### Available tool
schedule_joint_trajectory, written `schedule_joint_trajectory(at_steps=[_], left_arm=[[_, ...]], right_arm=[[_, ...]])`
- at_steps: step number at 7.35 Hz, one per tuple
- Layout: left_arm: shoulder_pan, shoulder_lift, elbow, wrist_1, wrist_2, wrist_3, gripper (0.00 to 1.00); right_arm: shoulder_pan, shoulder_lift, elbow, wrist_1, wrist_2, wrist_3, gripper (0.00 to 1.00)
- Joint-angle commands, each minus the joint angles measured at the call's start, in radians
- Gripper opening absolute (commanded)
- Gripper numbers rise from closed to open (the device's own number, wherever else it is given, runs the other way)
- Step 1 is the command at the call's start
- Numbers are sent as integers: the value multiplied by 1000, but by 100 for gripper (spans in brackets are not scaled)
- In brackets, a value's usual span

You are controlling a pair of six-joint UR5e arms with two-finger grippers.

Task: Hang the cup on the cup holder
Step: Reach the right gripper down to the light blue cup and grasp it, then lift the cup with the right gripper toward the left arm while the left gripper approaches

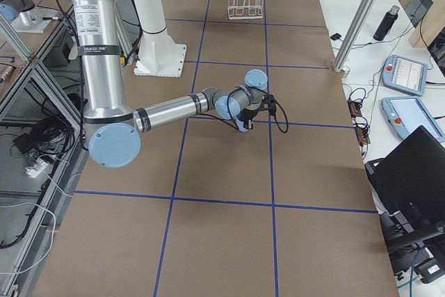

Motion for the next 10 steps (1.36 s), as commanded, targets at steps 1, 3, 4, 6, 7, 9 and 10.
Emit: schedule_joint_trajectory(at_steps=[1,3,4,6,7,9,10], left_arm=[[0,-2,-2,-2,-2,0,98],[2,-15,-2,-24,-58,-76,98],[8,-34,0,-81,-113,-145,98],[78,-75,0,-274,-117,-437,98],[115,-80,6,-422,-114,-685,98],[188,-132,10,-645,-109,-1124,98],[231,-190,12,-713,-98,-1326,98]], right_arm=[[30,-9,91,8,71,37,0],[30,34,94,172,108,341,0],[-9,40,91,340,105,531,0],[-60,81,89,562,97,825,0],[-86,101,91,627,85,908,0],[-144,140,94,734,41,1043,0],[-180,182,93,774,12,1124,0]])
